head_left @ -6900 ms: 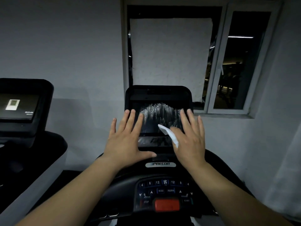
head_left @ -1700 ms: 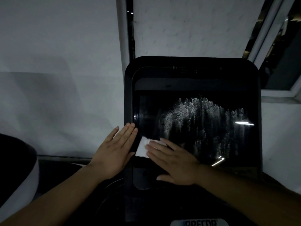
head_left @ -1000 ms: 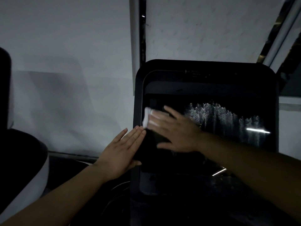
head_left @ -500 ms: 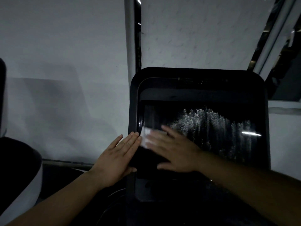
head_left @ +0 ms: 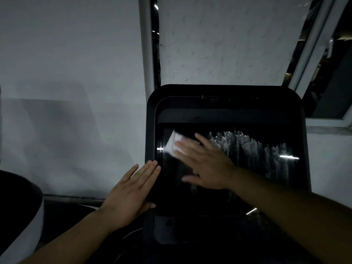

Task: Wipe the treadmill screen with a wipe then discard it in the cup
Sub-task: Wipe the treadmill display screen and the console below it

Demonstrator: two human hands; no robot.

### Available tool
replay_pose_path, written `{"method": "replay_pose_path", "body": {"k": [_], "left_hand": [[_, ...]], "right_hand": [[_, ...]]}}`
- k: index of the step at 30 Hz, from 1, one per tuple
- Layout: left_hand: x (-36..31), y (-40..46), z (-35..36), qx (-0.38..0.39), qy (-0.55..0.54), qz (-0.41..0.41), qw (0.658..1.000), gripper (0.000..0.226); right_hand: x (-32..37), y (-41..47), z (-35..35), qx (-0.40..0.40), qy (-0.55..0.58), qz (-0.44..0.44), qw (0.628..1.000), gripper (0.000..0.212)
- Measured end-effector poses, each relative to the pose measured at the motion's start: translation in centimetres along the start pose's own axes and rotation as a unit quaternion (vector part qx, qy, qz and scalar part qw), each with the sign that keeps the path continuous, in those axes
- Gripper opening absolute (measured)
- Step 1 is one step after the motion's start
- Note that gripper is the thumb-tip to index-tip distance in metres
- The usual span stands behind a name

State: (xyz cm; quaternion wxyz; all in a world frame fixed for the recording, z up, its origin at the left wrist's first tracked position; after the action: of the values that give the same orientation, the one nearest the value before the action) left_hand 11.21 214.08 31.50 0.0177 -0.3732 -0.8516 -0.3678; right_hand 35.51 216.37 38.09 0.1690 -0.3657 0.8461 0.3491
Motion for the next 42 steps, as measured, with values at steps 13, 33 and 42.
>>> {"method": "replay_pose_path", "body": {"k": [13, 33, 42], "left_hand": [[0.1, 0.1, 0.2, 0.009, -0.006, -0.008, 1.0, 0.114], [0.0, 0.2, 0.0, 0.007, -0.008, -0.001, 1.0, 0.099], [0.0, -0.1, 0.2, 0.006, -0.01, -0.001, 1.0, 0.098]], "right_hand": [[5.1, -5.7, 0.5, 0.021, 0.032, -0.083, 0.996, 0.089], [-1.1, -3.7, -0.2, 0.032, -0.028, -0.013, 0.999, 0.091], [7.0, -9.2, 0.6, 0.026, 0.059, -0.052, 0.997, 0.093]]}}
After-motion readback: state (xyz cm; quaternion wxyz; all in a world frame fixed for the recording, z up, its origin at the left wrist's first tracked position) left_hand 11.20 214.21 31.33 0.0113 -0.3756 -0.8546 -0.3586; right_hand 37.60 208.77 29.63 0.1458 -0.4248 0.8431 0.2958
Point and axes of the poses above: each hand's wrist, its own y-axis towards the middle knuckle, its own z-axis out of the palm, x = y × z, the point moved 5 cm from there along y, towards the middle knuckle, and after that the axes turned 14 degrees about -x, right-handed, at the moved point
